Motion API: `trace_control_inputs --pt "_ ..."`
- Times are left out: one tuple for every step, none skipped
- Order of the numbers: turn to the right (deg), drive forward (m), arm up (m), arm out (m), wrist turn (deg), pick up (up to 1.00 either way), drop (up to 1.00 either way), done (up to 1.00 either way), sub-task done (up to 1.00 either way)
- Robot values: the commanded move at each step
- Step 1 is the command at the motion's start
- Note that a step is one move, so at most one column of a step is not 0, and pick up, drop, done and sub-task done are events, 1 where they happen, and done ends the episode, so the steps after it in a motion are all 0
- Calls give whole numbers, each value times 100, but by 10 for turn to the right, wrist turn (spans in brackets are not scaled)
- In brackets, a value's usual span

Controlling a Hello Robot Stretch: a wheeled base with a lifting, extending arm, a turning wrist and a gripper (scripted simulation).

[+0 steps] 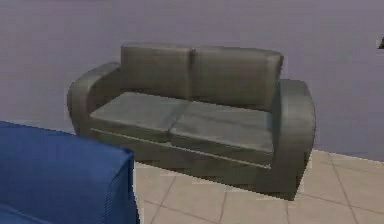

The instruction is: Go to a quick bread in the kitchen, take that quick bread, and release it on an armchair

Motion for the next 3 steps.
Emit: trace_control_inputs --pt "450 0 0 0 0 0 0 0 0" --pt "450 0 0 0 0 0 0 0 0" --pt "390 0 0 0 0 0 0 0 0"
